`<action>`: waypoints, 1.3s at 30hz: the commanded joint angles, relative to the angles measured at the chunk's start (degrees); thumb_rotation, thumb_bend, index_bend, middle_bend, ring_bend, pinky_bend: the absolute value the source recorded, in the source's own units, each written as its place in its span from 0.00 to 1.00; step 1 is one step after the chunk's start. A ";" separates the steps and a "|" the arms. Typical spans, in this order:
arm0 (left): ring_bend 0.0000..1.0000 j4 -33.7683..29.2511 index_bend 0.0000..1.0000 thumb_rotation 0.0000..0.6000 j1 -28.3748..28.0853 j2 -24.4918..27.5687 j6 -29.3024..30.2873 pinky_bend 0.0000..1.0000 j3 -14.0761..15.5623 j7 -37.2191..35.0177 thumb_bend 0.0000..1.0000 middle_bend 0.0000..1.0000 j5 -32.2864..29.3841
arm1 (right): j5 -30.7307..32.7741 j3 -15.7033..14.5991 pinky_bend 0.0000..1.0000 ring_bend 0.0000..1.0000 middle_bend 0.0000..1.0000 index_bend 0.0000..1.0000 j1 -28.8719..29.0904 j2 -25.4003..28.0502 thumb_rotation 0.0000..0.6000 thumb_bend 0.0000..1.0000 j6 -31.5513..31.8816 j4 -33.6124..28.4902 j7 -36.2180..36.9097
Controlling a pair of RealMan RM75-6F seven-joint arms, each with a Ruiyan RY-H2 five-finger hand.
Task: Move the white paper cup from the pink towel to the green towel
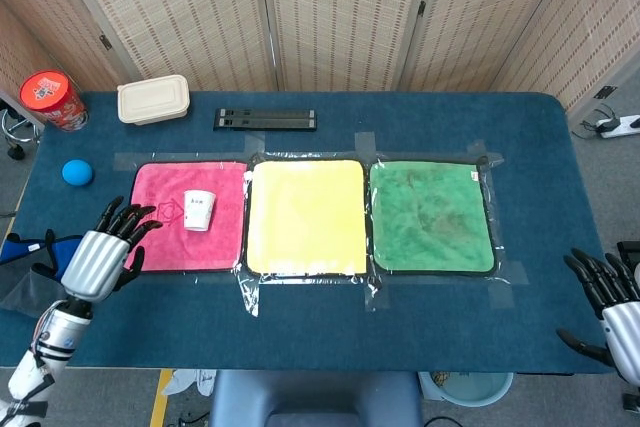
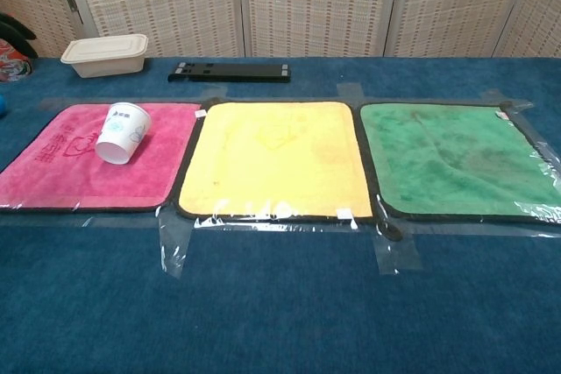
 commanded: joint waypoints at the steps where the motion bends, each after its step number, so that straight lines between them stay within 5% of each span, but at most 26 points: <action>1: 0.17 6.93 0.29 1.00 -4.86 -3.03 -3.52 0.00 -0.81 -1.81 0.68 0.18 1.77 | -0.16 -0.08 0.00 0.11 0.09 0.05 -0.36 0.06 1.00 0.13 0.51 0.07 0.05; 7: 0.14 17.65 0.27 1.00 -9.72 -7.36 -6.13 0.00 -0.40 -4.08 0.50 0.18 3.23 | 0.11 -0.11 0.00 0.11 0.09 0.05 -0.93 0.18 1.00 0.13 0.99 0.10 0.10; 16: 0.08 32.54 0.19 1.00 -14.75 -12.94 -7.85 0.00 2.18 -4.02 0.37 0.12 5.81 | 0.14 0.03 0.00 0.11 0.09 0.06 -1.05 0.56 1.00 0.13 0.84 -0.87 -0.84; 25: 0.00 44.98 0.00 1.00 -18.58 -17.64 -12.04 0.00 5.18 -1.06 0.34 0.00 6.27 | 0.24 0.17 0.00 0.11 0.09 0.06 -1.01 0.93 1.00 0.13 0.28 -2.38 -2.56; 39: 0.00 56.18 0.00 1.00 -21.81 -24.62 -17.59 0.00 7.33 1.96 0.34 0.00 3.79 | 0.51 0.33 0.00 0.11 0.09 0.06 -1.03 1.12 1.00 0.13 -0.34 -3.35 -3.54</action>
